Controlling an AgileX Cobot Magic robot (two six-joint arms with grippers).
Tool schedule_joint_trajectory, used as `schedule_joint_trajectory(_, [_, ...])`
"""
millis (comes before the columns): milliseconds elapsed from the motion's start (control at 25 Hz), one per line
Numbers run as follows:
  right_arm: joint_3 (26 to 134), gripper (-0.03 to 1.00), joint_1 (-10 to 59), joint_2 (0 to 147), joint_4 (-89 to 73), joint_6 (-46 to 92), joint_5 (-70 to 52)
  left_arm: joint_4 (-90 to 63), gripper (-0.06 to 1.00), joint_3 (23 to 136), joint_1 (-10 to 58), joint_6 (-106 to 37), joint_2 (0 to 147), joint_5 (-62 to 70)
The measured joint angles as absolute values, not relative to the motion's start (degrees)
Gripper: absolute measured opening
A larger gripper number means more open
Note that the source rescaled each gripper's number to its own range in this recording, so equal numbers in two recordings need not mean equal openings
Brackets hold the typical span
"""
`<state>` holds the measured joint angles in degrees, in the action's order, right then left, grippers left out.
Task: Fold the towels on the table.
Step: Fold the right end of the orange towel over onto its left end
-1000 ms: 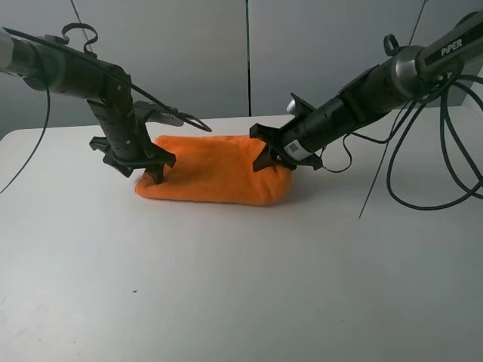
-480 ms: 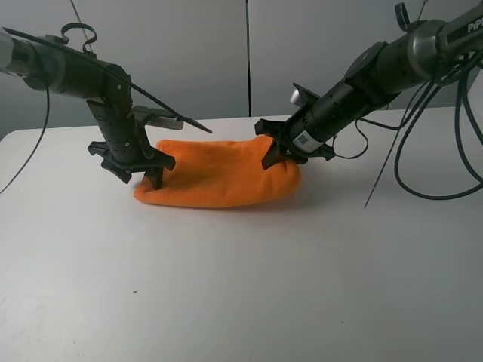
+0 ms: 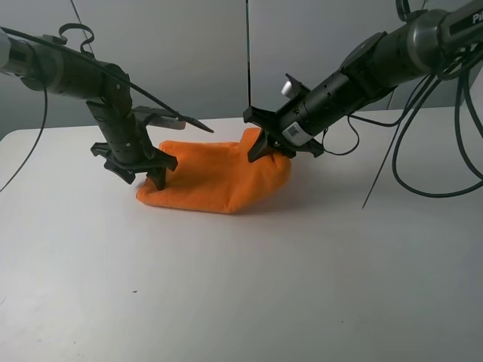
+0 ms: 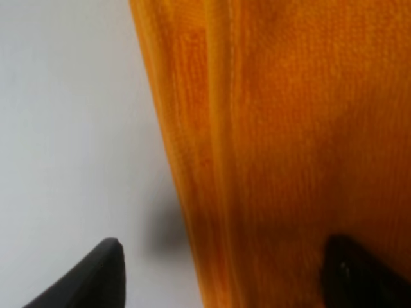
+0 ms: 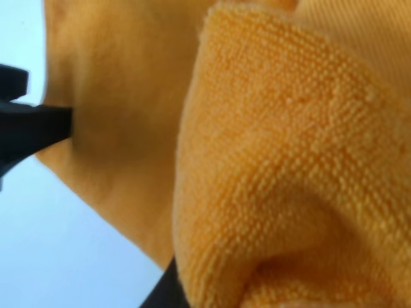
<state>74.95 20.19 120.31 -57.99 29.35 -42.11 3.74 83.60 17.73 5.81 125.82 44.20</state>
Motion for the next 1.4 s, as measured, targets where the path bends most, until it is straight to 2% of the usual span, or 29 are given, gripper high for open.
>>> schedule_joint_trajectory(360, [74.95,0.11,24.66,120.31,-71.31,35.97,-41.95,2.33,0.82,83.60,17.73,3.46,125.82,43.19])
schedule_joint_trajectory(760, [74.95,0.11,27.87,120.56,-81.20,37.18,-39.05,1.60,0.82,83.60,17.73,2.76,125.82,42.36])
schedule_joint_trajectory(1400, [75.00,0.11,28.67,125.34,-98.27,39.52,-35.94,1.46,0.82,83.55,17.73,2.40,125.82,42.15])
